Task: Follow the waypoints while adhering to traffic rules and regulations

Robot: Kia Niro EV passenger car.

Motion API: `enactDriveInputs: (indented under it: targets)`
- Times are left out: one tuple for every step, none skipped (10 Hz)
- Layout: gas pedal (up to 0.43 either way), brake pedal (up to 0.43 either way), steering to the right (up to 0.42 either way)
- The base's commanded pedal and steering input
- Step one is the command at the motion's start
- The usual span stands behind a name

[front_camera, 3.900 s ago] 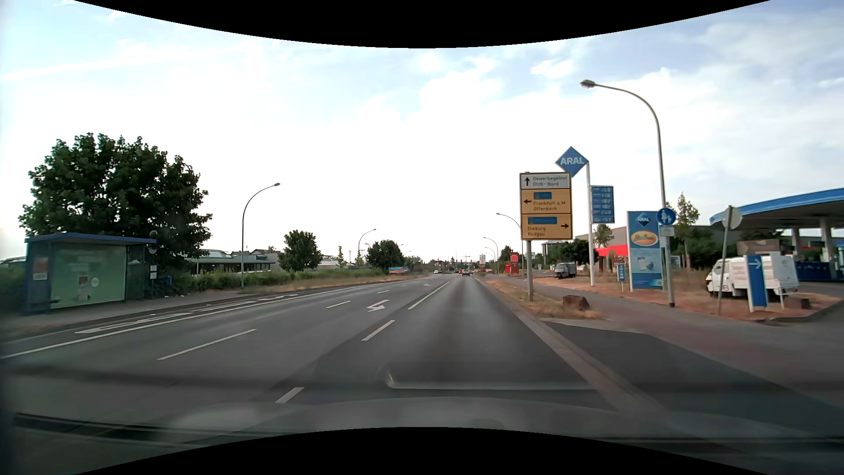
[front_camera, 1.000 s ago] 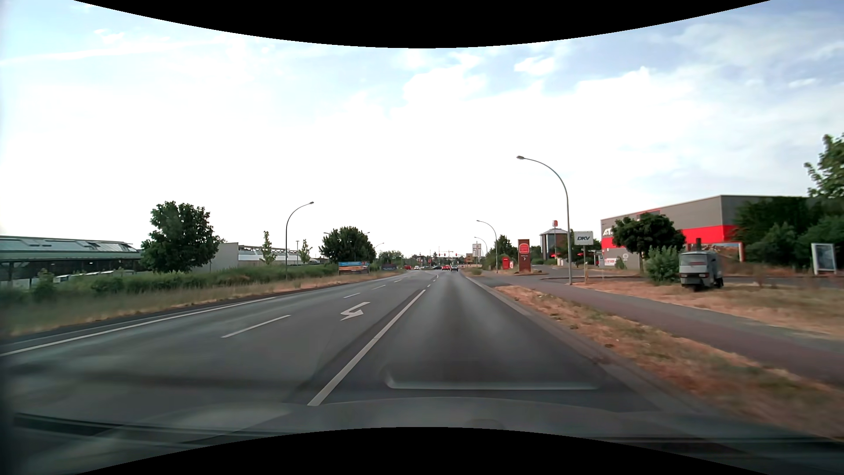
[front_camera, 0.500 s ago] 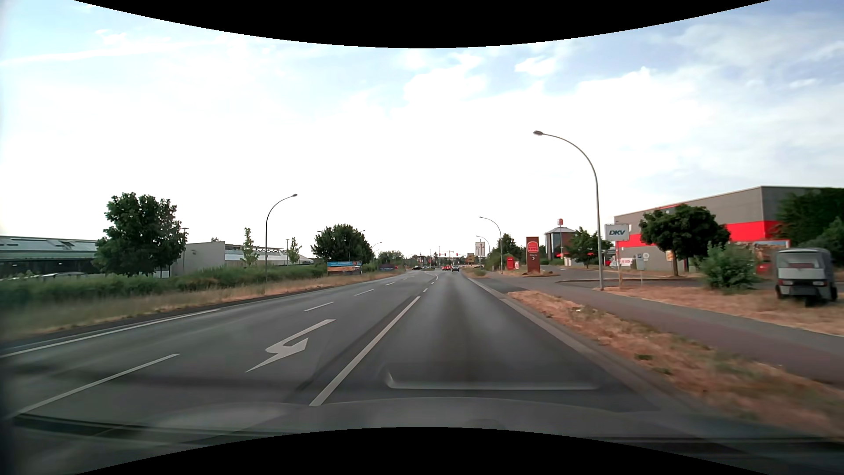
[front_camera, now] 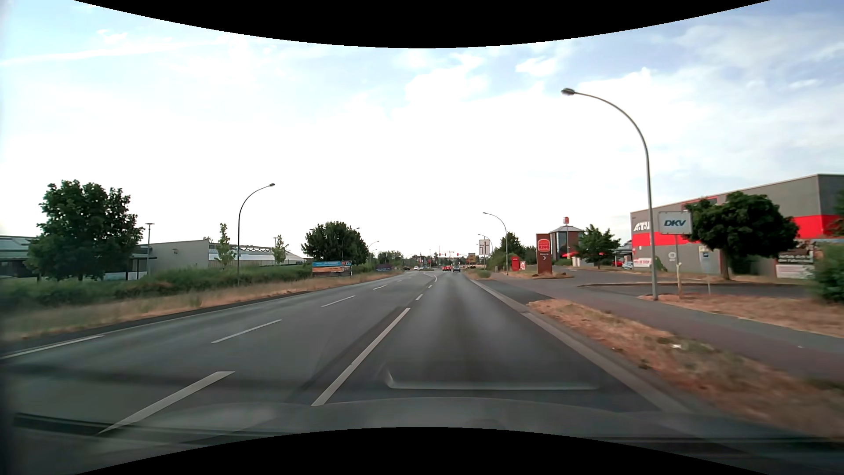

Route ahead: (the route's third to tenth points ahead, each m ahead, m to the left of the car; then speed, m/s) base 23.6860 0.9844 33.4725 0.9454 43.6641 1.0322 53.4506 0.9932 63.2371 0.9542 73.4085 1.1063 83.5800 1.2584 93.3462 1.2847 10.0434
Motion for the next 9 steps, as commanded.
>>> enactDriveInputs:
  targets:
    - [0.189, 0.000, -0.003]
    - [0.177, 0.000, -0.003]
    - [0.169, 0.000, -0.003]
    - [0.150, 0.000, -0.003]
    - [0.118, 0.000, -0.003]
    - [0.110, 0.000, -0.003]
    - [0.087, 0.000, -0.003]
    - [0.067, 0.000, -0.003]
    - [0.047, 0.000, -0.003]
